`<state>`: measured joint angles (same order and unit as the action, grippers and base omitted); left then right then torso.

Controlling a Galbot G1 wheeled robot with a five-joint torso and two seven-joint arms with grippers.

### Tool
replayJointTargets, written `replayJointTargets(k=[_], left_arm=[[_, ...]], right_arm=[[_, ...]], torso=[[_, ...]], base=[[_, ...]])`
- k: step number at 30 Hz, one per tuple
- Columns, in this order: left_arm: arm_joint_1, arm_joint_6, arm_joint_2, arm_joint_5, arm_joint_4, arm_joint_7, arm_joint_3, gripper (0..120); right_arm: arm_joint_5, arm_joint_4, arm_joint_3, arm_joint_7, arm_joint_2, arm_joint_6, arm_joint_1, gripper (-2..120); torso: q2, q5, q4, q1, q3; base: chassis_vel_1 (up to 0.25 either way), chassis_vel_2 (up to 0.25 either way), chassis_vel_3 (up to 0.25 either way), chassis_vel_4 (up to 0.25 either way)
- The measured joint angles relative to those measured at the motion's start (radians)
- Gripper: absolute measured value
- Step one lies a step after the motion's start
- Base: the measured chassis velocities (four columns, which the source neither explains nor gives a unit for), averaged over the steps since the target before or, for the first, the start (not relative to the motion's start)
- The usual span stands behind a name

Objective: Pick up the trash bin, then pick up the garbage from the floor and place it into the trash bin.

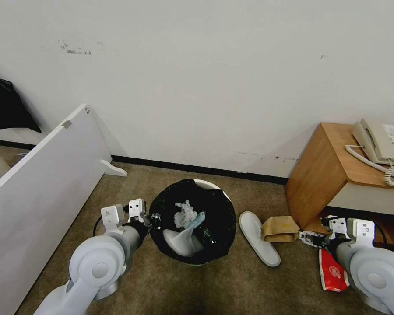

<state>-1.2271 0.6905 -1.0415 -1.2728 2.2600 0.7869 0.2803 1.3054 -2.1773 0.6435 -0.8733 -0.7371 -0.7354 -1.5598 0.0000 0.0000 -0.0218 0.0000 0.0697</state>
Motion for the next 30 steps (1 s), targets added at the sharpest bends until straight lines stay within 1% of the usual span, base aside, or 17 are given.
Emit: replayJointTargets(k=[2,3,4,6,11,15,16,17,20,26,30], left_arm=[[-0.001,0.0,-0.001,0.0,-0.004,0.0,0.003,2],[-0.001,0.0,-0.002,0.0,-0.008,-0.001,0.007,2],[-0.001,0.0,-0.002,0.0,-0.008,-0.001,0.007,2],[-0.001,0.001,-0.004,-0.001,-0.014,-0.006,0.015,2],[-0.002,0.001,-0.003,-0.001,-0.02,-0.013,0.026,2],[-0.003,0.001,-0.001,-0.002,-0.021,-0.015,0.031,2],[-0.005,0.001,0.0,-0.002,-0.021,-0.016,0.033,2],[-0.005,0.001,0.0,-0.002,-0.021,-0.016,0.033,2],[-0.012,0.001,-0.001,-0.002,-0.021,-0.02,0.041,2],[-0.021,0.0,-0.003,-0.002,-0.019,-0.024,0.052,2],[-0.024,0.0,-0.003,-0.001,-0.016,-0.025,0.056,2]], right_arm=[[0.0,0.014,-0.009,-0.006,0.012,-0.008,0.002,100],[0.001,0.032,-0.018,-0.009,0.03,-0.01,0.004,100],[0.001,0.032,-0.018,-0.009,0.03,-0.01,0.004,100],[-0.005,0.068,-0.036,-0.007,0.058,-0.01,0.005,100],[-0.011,0.101,-0.059,-0.002,0.083,-0.008,0.009,100],[0.029,0.126,-0.08,-0.018,0.117,-0.005,0.018,100],[0.049,0.132,-0.086,-0.028,0.136,-0.005,0.018,100],[0.049,0.132,-0.086,-0.028,0.136,-0.005,0.018,100],[0.095,0.149,-0.095,-0.05,0.176,-0.003,0.018,100],[0.132,0.177,-0.107,-0.068,0.194,-0.002,0.022,100],[0.132,0.211,-0.114,-0.066,0.194,-0.002,0.032,100]], torso=[[0.0,0.0001,0.0001,0.0,0.0],[0.0,0.0,0.0002,0.0,0.0],[0.0,0.0,0.0002,0.0,0.0],[0.0,0.0,0.0002,0.0,0.0],[0.0,0.0,0.0002,0.0,0.0],[0.0,0.0001,0.0002,0.0,0.0],[0.0,0.0001,0.0002,0.0,0.0],[0.0,0.0001,0.0002,0.0,0.0],[0.0,0.0,0.0003,0.0,0.0],[0.0,0.0001,0.0002,0.0,0.0],[0.0,-0.0002,0.0002,0.0,0.0]], base=[[0.0,0.0,0.0,0.0],[0.0,0.0,0.0,0.0],[0.0,0.0,0.0,0.0],[0.0,0.0,0.0,0.0],[0.0,0.0,0.0,0.0],[0.0,0.0,0.0,0.0],[0.0,0.0,0.0,0.0],[0.0,0.0,0.0,0.0],[0.0,0.0,0.0,0.0],[0.0,0.0,0.0,0.0],[0.0,0.0,0.0,0.0]])
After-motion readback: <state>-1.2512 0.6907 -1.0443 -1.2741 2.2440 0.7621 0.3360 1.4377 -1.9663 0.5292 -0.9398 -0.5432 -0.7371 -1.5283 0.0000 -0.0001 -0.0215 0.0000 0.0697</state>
